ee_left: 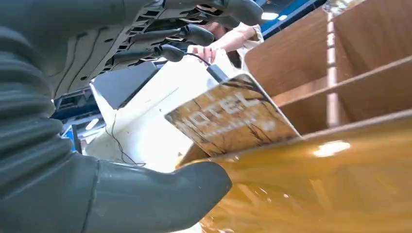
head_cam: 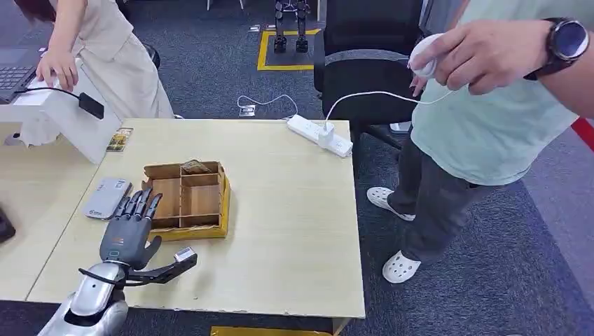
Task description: Pass the card to the sensor for recognition and then transmit it.
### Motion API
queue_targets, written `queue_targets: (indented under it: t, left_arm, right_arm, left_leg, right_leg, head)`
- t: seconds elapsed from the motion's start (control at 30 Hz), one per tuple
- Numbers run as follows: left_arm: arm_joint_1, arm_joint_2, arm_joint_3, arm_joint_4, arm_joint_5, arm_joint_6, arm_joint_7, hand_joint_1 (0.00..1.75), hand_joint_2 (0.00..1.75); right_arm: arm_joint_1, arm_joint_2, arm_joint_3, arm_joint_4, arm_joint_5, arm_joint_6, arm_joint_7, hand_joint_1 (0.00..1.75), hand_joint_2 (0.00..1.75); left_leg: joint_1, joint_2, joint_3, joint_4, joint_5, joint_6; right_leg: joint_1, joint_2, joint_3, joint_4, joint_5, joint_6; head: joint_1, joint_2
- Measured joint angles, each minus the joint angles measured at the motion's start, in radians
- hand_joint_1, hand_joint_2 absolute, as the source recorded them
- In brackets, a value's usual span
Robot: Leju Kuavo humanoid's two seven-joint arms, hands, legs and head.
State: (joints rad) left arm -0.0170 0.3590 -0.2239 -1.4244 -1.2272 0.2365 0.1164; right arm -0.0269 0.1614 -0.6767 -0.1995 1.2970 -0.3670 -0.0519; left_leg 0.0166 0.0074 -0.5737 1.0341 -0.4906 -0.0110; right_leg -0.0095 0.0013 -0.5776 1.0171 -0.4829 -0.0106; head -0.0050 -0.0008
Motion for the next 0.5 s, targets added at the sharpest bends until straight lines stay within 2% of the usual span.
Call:
queue_targets:
  t: [0.33,0.5]
  left_arm:
    - [0.000,0.007,0.000,-0.008,0.002,-0.010,-0.004,0.00,1.75]
    - [0.007,0.033,-0.003,-0.032,0.047,-0.090,-0.047,0.00,1.75]
  right_arm:
    - [0.000,0.000,-0.002,0.000,0.000,0.000,0.000,0.00,1.75]
    - [0.000,0.000,-0.004,0.000,0.000,0.000,-0.001,0.00,1.75]
  left_leg:
    - [0.000,0.000,0.000,0.000,0.000,0.000]
    - [0.000,0.000,0.000,0.000,0.000,0.000]
  right_leg:
    - [0.000,0.000,0.000,0.000,0.000,0.000]
    - [0.000,0.000,0.000,0.000,0.000,0.000]
  head:
    - [0.000,0.000]
    - [0.001,0.000]
